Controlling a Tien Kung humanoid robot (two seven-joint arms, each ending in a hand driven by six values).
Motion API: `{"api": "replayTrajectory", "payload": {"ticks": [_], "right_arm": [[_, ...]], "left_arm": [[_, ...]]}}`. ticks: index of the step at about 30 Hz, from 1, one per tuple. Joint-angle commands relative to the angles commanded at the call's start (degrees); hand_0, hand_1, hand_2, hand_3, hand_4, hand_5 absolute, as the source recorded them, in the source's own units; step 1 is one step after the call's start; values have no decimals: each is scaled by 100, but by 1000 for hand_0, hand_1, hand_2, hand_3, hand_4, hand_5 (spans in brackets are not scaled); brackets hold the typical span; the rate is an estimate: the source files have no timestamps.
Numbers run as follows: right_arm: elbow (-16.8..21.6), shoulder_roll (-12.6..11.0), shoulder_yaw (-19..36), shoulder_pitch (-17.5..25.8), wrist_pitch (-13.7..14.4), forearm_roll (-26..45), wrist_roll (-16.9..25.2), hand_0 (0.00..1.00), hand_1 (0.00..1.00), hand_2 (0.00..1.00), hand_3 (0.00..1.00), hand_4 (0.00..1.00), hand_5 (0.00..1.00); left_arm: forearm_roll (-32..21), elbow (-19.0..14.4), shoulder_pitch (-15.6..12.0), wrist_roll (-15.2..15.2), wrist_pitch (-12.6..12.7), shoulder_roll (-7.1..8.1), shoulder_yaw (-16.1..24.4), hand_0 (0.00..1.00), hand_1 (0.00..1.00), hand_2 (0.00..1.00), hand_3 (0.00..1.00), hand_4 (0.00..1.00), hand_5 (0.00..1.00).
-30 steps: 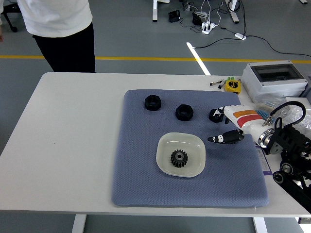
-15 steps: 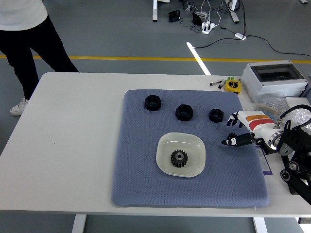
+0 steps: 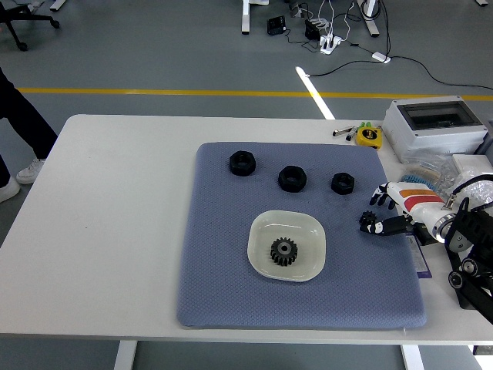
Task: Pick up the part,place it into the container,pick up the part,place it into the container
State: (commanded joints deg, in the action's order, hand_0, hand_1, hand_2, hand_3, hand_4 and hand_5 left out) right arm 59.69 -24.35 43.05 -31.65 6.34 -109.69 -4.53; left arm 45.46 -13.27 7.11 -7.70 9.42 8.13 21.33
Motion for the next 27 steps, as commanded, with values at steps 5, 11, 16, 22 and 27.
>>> {"api": "replayTrajectory", "payload": {"ticks": [5,11,16,22,27], "right_arm": [[-24,19,-65,-25,24,11,-10,298,438,514,546,953,457],[-87,51,-110,-20,105,40,-12,258,395,469,516,910,445],[-134,108,-146,4,254,65,-15,218,356,435,495,845,439],[-241,153,-175,16,418,95,-9,180,310,405,485,711,406],[-254,151,-172,45,506,51,5,130,266,365,466,705,352]], "left_arm": [[41,-4,10,-9,-10,-3,13,702,647,668,580,672,626],[35,-5,17,-9,-9,-3,13,702,647,668,580,672,625],[33,-8,13,-10,-10,-2,10,702,646,668,581,672,630],[59,-10,15,-16,-15,-6,19,702,646,668,581,672,629],[96,-15,18,-24,-24,-7,33,702,647,668,582,671,628]]}}
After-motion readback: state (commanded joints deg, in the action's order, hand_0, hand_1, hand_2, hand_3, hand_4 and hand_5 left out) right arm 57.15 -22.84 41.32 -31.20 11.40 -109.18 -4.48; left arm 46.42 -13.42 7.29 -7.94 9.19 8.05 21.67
